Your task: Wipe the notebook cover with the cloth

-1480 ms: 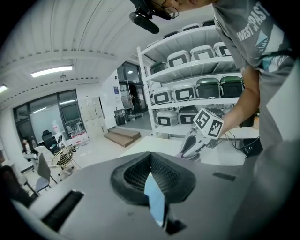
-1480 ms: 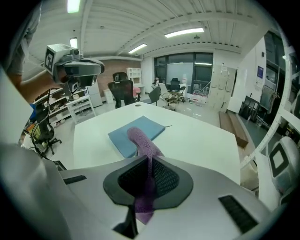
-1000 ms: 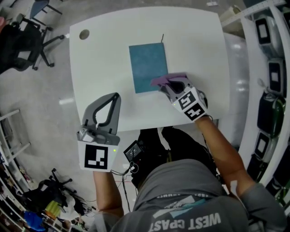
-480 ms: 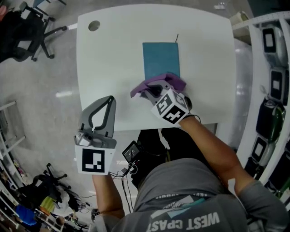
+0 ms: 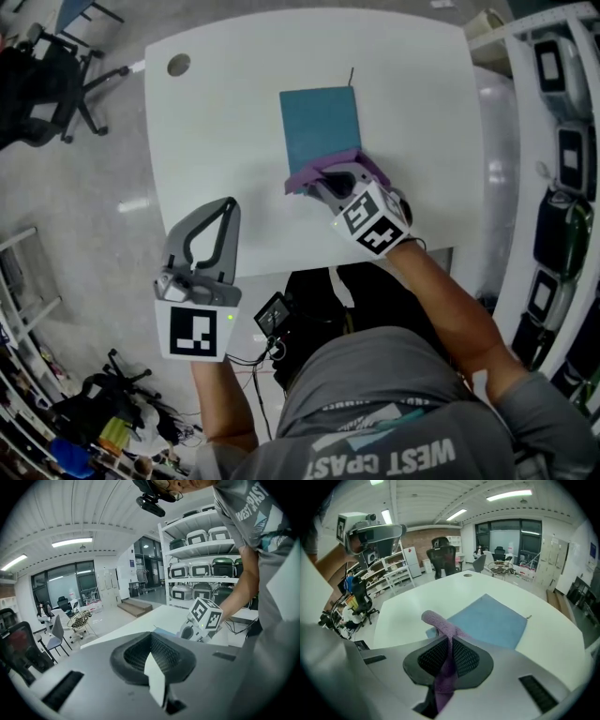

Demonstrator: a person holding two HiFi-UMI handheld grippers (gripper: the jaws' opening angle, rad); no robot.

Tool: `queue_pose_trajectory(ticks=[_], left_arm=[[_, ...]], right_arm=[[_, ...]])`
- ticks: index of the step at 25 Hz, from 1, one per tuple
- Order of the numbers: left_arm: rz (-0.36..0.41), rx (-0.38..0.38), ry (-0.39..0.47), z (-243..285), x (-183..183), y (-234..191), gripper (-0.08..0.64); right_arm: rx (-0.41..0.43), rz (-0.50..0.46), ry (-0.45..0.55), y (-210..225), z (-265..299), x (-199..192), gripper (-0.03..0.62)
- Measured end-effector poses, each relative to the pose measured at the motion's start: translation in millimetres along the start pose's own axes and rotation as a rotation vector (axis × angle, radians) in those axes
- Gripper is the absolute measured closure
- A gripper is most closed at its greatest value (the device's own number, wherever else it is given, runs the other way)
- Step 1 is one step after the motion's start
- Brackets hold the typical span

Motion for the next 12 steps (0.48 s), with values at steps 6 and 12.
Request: queue_pose_trajectory(ticks=[6, 12], left_arm=[[0.035, -0.073, 0.014, 29, 20, 16, 0.557], [0.056, -0.109, 0.022, 43, 32, 27, 0.557]], right_arm=[[-0.129, 0.142, -0.039, 47, -42, -55, 0.541], [-0.134, 0.142, -0.034, 52, -47, -57, 0.541]])
Point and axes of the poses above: the fingertips, and each gripper's own axes: z forward along the fingers, y to its right, x out of its top, the point moved 7 cm from there along -z, backward along the fingers, and after that the axes turned 3 degrees about -z, right-handed, at the moved point
